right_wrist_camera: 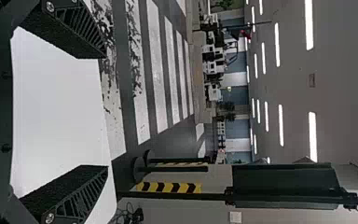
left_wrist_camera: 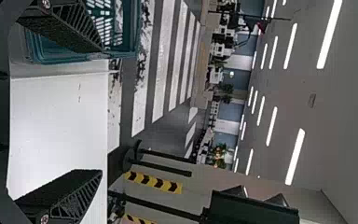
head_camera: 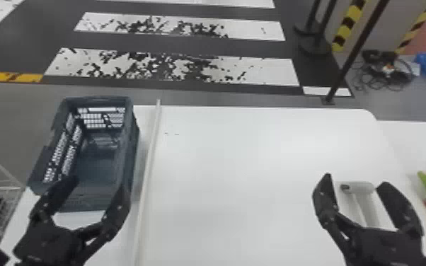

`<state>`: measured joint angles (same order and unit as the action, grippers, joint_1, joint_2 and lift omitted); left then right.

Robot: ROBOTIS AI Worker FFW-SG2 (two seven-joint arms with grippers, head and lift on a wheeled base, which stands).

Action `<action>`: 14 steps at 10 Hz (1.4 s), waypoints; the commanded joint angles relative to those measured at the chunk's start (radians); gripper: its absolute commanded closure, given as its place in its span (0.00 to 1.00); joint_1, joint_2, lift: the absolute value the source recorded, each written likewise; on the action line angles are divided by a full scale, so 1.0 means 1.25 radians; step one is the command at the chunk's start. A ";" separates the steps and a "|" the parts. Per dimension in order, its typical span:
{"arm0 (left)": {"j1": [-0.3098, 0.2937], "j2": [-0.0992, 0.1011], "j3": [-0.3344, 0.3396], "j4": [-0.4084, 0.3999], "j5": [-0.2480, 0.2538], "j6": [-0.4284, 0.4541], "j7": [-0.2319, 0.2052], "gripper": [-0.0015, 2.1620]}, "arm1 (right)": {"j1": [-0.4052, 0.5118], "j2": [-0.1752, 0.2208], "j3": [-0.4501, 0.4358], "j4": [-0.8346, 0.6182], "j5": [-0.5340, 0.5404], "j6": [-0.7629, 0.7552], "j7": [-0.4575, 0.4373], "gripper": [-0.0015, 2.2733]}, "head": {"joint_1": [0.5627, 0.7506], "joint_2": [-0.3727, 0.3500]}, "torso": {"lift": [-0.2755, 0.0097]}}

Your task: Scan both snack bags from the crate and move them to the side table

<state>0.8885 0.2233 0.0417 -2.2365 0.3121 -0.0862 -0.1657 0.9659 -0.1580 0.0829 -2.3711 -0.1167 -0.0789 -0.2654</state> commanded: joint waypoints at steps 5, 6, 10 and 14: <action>0.010 0.002 0.005 0.000 0.013 -0.032 -0.025 0.03 | 0.018 -0.004 0.002 -0.013 -0.004 -0.006 0.001 0.04 | 0.70 0.45 | 0.86; 0.010 0.002 0.005 0.000 0.013 -0.032 -0.020 0.03 | 0.019 -0.005 0.001 -0.014 -0.013 -0.006 0.002 0.05 | 0.70 0.45 | 0.86; 0.008 -0.002 0.007 0.000 0.013 -0.032 -0.011 0.03 | 0.019 -0.007 -0.004 -0.019 -0.015 0.011 0.002 0.06 | 0.70 0.47 | 0.86; 0.008 -0.004 0.007 -0.009 0.013 -0.030 -0.009 0.03 | 0.041 -0.007 -0.002 -0.034 -0.022 0.018 0.021 0.06 | 0.70 0.47 | 0.86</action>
<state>0.8987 0.2190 0.0508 -2.2441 0.3283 -0.1250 -0.1756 1.0135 -0.1672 0.0803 -2.4110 -0.1432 -0.0555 -0.2409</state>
